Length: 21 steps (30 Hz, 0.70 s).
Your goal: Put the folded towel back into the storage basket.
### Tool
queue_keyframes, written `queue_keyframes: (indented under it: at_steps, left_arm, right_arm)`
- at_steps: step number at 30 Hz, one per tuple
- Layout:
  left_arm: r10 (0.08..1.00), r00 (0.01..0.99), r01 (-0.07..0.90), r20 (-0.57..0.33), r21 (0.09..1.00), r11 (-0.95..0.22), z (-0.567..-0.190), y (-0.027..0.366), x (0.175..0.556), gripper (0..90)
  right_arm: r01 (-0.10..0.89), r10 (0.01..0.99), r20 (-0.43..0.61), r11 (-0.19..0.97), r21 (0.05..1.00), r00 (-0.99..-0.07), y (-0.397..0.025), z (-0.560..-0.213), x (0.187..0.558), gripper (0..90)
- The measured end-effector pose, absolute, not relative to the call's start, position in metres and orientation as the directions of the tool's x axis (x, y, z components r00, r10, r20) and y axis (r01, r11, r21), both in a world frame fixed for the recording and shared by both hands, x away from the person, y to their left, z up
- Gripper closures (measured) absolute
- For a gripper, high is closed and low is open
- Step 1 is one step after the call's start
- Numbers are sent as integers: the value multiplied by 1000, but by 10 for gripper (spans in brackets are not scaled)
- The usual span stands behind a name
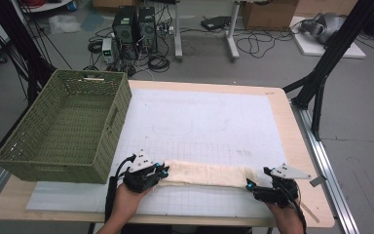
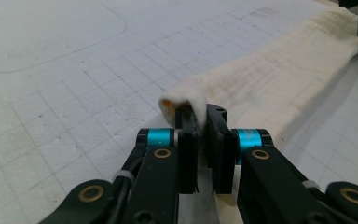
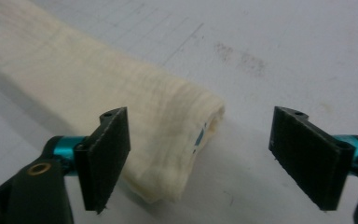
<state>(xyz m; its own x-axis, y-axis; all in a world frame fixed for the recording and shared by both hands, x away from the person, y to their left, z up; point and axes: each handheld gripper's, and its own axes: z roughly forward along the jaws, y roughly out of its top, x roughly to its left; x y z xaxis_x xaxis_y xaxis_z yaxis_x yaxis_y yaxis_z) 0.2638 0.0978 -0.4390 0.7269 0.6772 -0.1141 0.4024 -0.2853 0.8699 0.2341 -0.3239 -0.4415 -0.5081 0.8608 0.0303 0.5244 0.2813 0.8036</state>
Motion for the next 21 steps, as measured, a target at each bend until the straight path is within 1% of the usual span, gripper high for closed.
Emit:
queue_keyframes:
  at_steps: [2,3,4,6,7,8,10,11,12,13,14,15,16,17,18,20,21]
  left_arm:
    - [684,723,399,-98,868,-297,-439,99,264,833]
    - [685,722,399,-96,867,-299,-440,99,264,834]
    - [688,719,401,-94,865,-301,-440,99,264,834]
    - [689,718,402,-94,865,-302,-440,99,264,834]
    - [690,718,400,-91,865,-303,-440,99,264,834]
    - [691,717,401,-87,863,-307,-441,98,264,834]
    - [690,721,397,-66,855,-334,-442,97,263,833]
    - [691,720,402,-63,850,-341,-443,96,263,833]
    - [697,716,400,-33,839,-370,-444,94,262,823]
    - [697,716,400,-33,839,-370,-444,94,262,807]
    - [702,712,395,-2,828,-398,-444,92,261,772]
    - [706,708,402,19,810,-426,-445,90,261,705]
    - [741,670,430,34,796,-425,-447,89,259,605]
    - [741,670,430,34,796,-425,-447,89,259,527]
    - [753,657,440,34,794,-420,-447,90,259,487]
    - [770,638,474,5,786,-398,-447,92,260,426]
    - [770,638,474,5,786,-398,-447,92,260,430]
  right_arm:
    - [544,850,43,297,785,-525,-321,-446,236,350]
    - [549,845,40,309,776,-533,-319,-448,237,421]
    - [563,840,51,315,764,-540,-318,-452,238,462]
    - [577,849,70,294,762,-524,-319,-451,239,515]
    - [586,851,79,287,758,-519,-319,-450,239,559]
    - [586,851,79,287,758,-519,-319,-450,239,559]
    - [589,839,99,288,755,-536,-318,-450,239,712]
    - [589,839,99,288,755,-536,-318,-450,239,712]
    - [590,827,107,296,751,-552,-316,-449,238,792]
    - [590,827,107,296,751,-552,-316,-449,238,792]
    - [582,827,79,319,748,-556,-312,-448,237,805]
    - [581,826,74,325,746,-558,-312,-448,237,806]
    - [580,826,74,326,746,-559,-312,-448,237,806]
    - [579,825,76,324,748,-560,-312,-448,237,806]
    - [579,825,77,323,748,-559,-312,-448,237,806]
    - [573,825,68,329,750,-561,-312,-448,237,806]
    - [575,825,66,330,749,-561,-311,-448,236,806]
